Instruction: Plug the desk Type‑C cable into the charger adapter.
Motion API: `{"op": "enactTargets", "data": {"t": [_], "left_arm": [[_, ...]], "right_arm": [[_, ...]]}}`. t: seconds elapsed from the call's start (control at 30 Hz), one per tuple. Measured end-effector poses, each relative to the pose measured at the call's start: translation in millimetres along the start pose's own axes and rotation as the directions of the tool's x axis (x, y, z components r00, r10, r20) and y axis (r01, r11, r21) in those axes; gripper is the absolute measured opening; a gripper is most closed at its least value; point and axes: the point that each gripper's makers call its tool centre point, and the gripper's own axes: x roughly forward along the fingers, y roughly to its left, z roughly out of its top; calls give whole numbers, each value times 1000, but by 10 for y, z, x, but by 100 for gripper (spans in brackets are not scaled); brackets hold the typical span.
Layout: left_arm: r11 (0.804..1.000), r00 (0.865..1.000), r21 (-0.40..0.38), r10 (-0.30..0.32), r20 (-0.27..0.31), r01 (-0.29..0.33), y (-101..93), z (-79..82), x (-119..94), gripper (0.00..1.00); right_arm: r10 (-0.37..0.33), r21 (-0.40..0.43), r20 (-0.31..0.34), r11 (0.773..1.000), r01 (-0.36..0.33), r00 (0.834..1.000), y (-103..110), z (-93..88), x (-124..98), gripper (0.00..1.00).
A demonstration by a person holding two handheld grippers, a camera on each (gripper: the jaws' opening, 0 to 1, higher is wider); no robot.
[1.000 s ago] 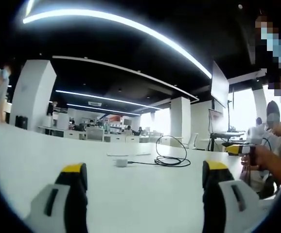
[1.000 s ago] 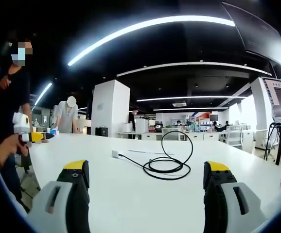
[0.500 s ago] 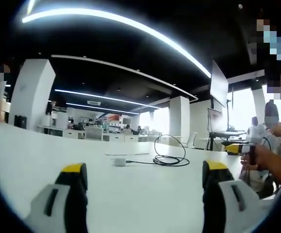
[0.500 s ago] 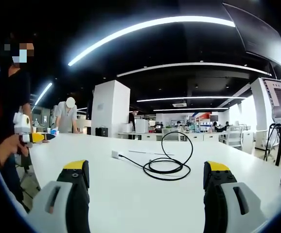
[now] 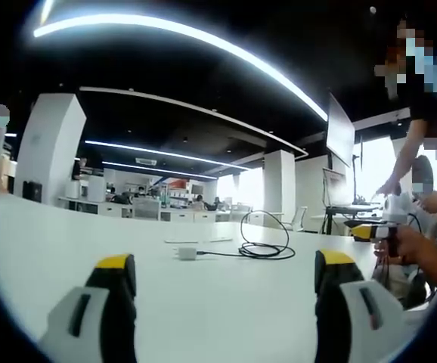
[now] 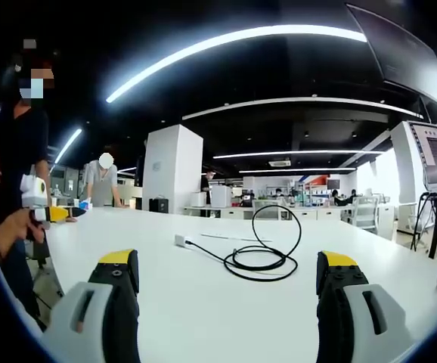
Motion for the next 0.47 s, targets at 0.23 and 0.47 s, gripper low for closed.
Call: {"op": "enactTargets", "data": {"t": [0.23, 0.47], "left_arm": [[1000, 1000, -4, 5, 2, -5, 40, -7, -4, 100], [1000, 1000, -12, 7, -4, -7, 59, -47, -5, 100]], "right_arm": [[-1, -1, -5, 1000, 1, 1000, 7, -8, 19, 100], [-3, -3, -16, 1000, 3, 1000, 13, -33, 14, 100]]}}
